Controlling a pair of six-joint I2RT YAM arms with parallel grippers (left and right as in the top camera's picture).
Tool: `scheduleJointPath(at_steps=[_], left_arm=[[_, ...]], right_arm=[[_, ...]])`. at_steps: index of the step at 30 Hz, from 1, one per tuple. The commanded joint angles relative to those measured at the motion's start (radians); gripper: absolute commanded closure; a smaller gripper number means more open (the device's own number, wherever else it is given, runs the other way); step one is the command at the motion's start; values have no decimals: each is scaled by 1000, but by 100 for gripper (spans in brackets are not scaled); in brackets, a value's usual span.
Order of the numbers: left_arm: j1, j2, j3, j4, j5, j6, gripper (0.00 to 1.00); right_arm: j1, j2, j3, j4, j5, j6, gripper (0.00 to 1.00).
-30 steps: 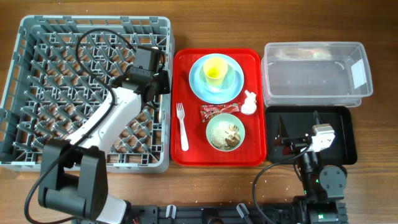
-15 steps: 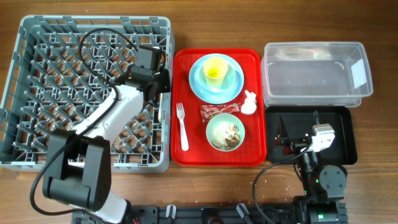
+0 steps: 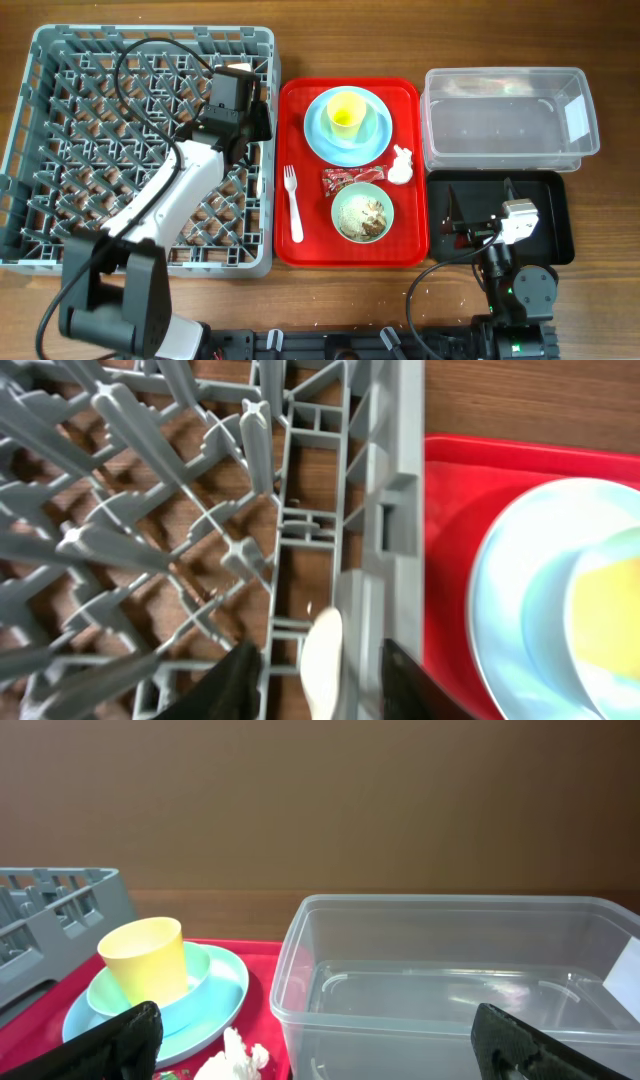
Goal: Sort waste into correct bins and load items into the dishwasher rack
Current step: 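Move the left gripper to the white fork and grasp it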
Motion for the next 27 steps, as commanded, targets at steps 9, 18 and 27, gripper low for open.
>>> scheduleJointPath(at_steps=[9,18,27], left_arm=[[-352,-286,-54,-468,225,-300,96],[-526,-76,-135,-401,-301,-803,80],[-529,72,-135,-313,-363,-783,77]], right_arm=[[-5,-6,-1,5,-15,12,0],[-5,-6,-1,5,-15,11,0],[-5,-6,-1,5,-15,11,0]])
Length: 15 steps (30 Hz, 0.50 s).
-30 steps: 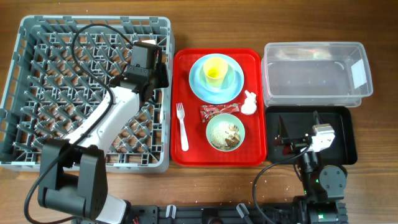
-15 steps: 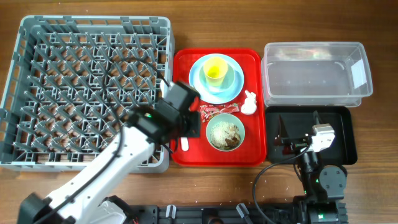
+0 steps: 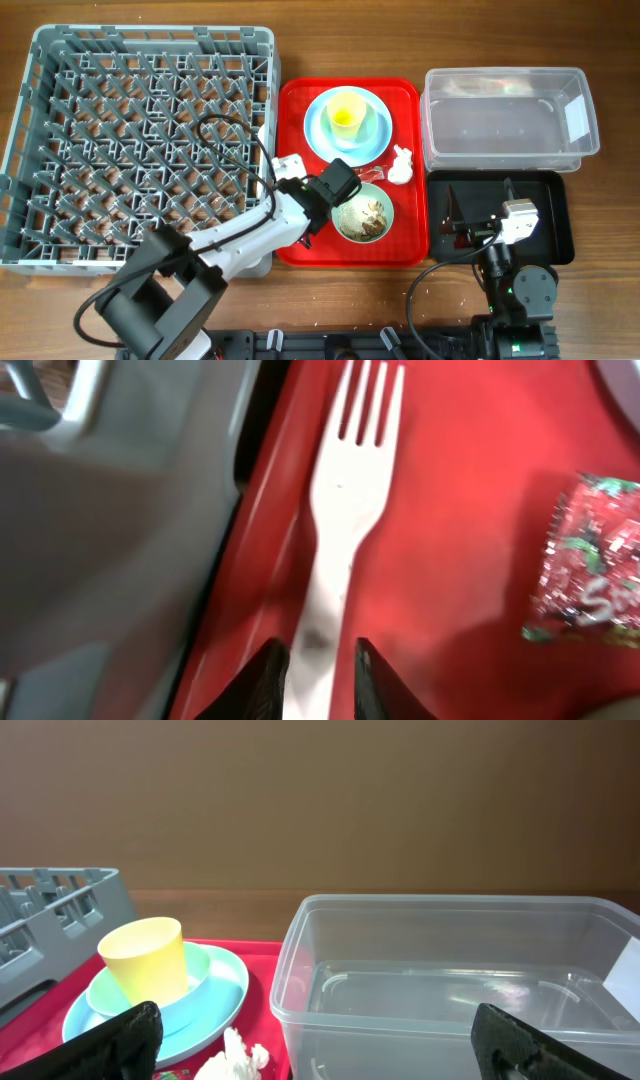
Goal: Sort waste into correct bins and load items into the dishwasher rack
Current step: 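Move the left gripper to the white fork and grasp it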
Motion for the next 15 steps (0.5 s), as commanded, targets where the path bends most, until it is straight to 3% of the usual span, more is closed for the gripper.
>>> scheduleJointPath(at_steps=[1,5,8,11,15], left_arm=[[-7,13,-2,17,-68,-1,77],[-7,54,-2,50,-59,-1,80],[-7,72,-2,76,-37,0,90],[-7,72,-2,137,90,111,90],[-10,72,-3,144,130,132,96]], right_arm=[[-5,-5,-1,5,-15,12,0],[-5,-5,-1,5,-15,12,0],[-5,-5,-1,5,-15,12,0],[-5,-5,-1,5,-15,11,0],[-5,-5,-1,5,-15,12,0]])
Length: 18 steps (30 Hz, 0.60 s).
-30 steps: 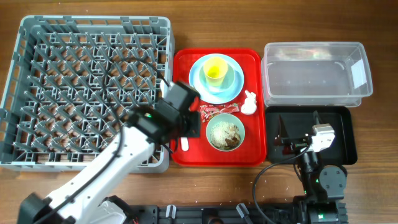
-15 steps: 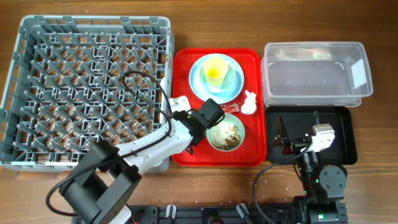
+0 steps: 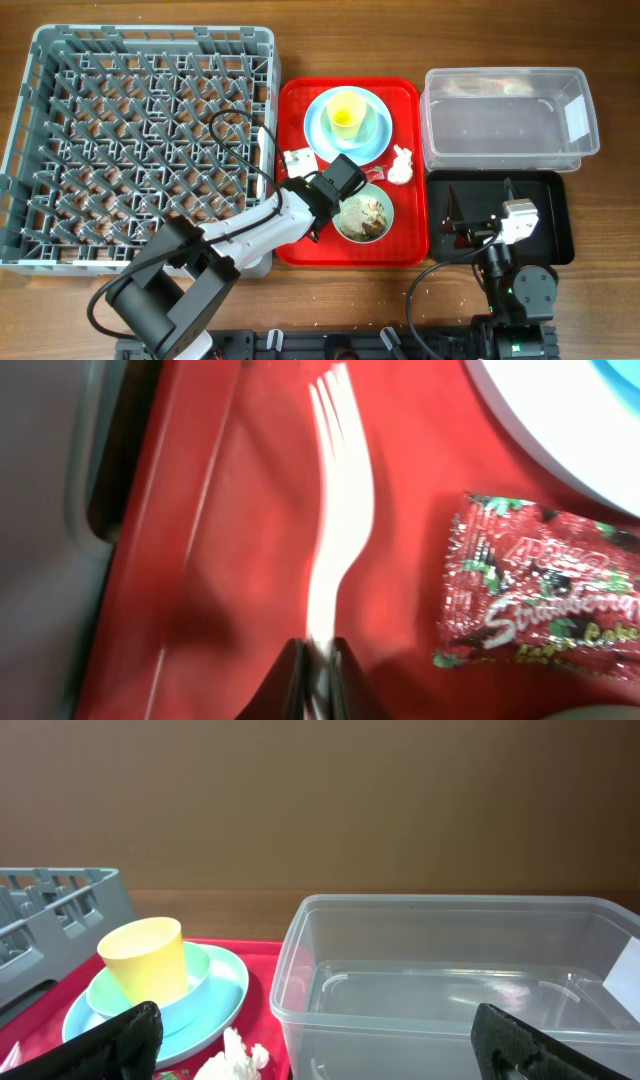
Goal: Sort waste into correct bins and load items into the dishwasher rack
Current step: 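Move the left gripper to the white fork and grasp it, then carry the fork to the rack and release it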
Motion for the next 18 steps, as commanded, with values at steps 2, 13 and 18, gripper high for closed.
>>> scheduleJointPath(at_steps=[2,13,18], left_arm=[[-12,7,-4,-6,81,98,96],[161,-578,100,-130,35,545,96],[341,-513,99,-145,35,642,96]], right_arm=[[-5,-5,-1,5,-15,12,0],[-5,-5,-1,5,-15,12,0],[-5,-5,-1,5,-15,12,0]])
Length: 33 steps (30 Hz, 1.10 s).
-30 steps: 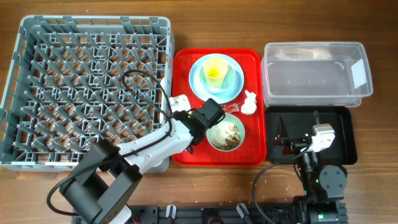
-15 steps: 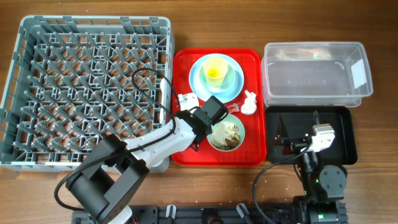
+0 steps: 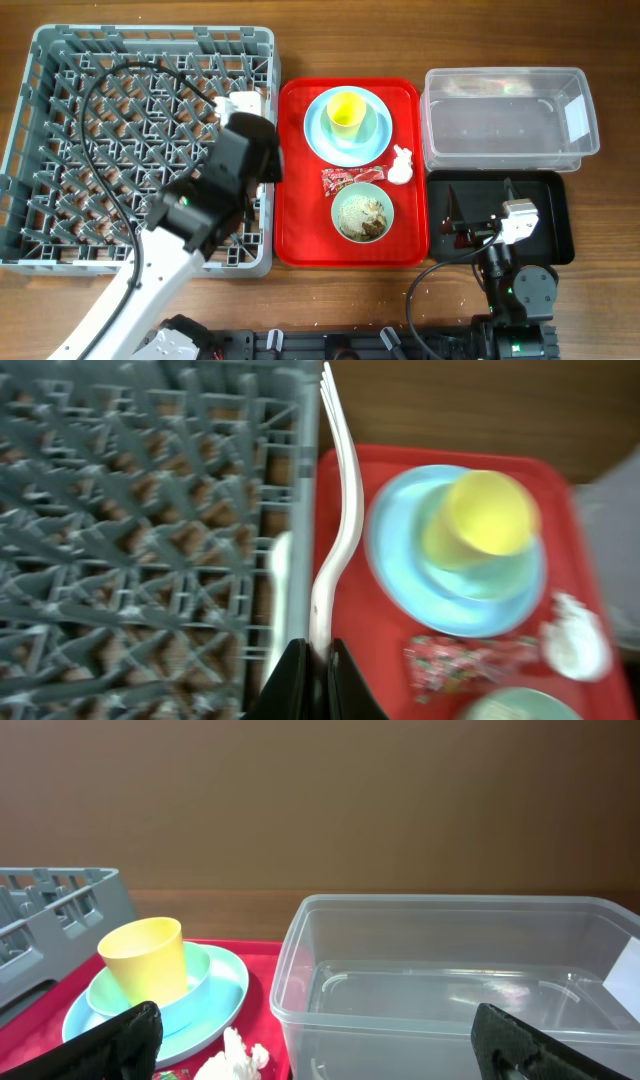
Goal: Sort waste into correct bins and load items into the dishwasher rack
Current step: 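Carry the fork to the rack and release it, then reach the left gripper to the yellow cup and grasp it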
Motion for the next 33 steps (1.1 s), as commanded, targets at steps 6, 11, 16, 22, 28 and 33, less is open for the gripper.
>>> scheduleJointPath(at_steps=[6,11,16,22,28,33], left_arm=[[141,319,5,72,-10,76,96],[141,438,5,115,-29,76,96],[142,428,6,119,-101,77,60],[115,229,8,88,29,69,61],[-20,134,-19,-26,488,51,40],[-67,231,-12,106,527,-67,60]], right_arm=[[-5,-5,-1,5,-15,11,0],[-5,-5,-1,5,-15,11,0],[-5,-5,-1,5,-15,11,0],[-5,-5,-1,5,-15,11,0],[-5,-5,-1,5,-15,12,0],[-5,-5,-1,5,-15,12,0]])
